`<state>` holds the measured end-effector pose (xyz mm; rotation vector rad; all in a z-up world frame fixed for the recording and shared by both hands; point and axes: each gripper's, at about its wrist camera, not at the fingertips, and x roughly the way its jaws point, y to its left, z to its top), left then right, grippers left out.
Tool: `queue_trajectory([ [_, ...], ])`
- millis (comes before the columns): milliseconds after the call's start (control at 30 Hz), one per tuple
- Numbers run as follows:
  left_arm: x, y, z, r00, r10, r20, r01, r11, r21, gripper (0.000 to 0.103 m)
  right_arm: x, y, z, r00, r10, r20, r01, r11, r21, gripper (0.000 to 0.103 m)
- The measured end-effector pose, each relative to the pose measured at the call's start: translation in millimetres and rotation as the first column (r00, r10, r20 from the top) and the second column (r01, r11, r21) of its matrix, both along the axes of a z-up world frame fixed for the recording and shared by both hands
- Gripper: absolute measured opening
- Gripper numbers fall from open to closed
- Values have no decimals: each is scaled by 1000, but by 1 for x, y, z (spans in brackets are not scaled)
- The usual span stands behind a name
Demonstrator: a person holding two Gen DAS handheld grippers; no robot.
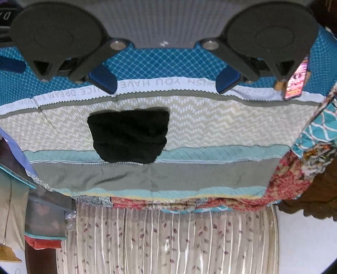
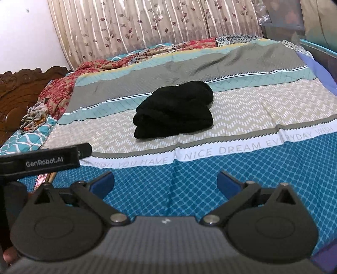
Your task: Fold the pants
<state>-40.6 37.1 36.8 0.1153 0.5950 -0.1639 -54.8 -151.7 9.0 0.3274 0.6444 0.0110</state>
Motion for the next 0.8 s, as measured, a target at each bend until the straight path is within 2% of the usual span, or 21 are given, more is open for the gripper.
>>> queue_trajectory([
  [133,-6,3,3,999,16,28,-16,1000,-6,103,-6,2,3,1000,-23,14,23,1000,1,103],
  [300,-8,-2,-1,997,49,52,-52,997,58,103,-11,-1,3,998,-59,30,59,998,-3,103],
  [467,-5,-7,-6,996,58,64,-63,995,83,103,-7,-5,-2,996,-84,14,84,996,12,103],
  [600,4,-12,-13,998,67,19,-68,992,103,103,-6,-6,-3,992,-121,27,121,993,-9,103],
  [800,19,-15,-32,990,63,-129,-46,990,130,103,1,-15,-14,991,-130,-22,130,991,26,103],
])
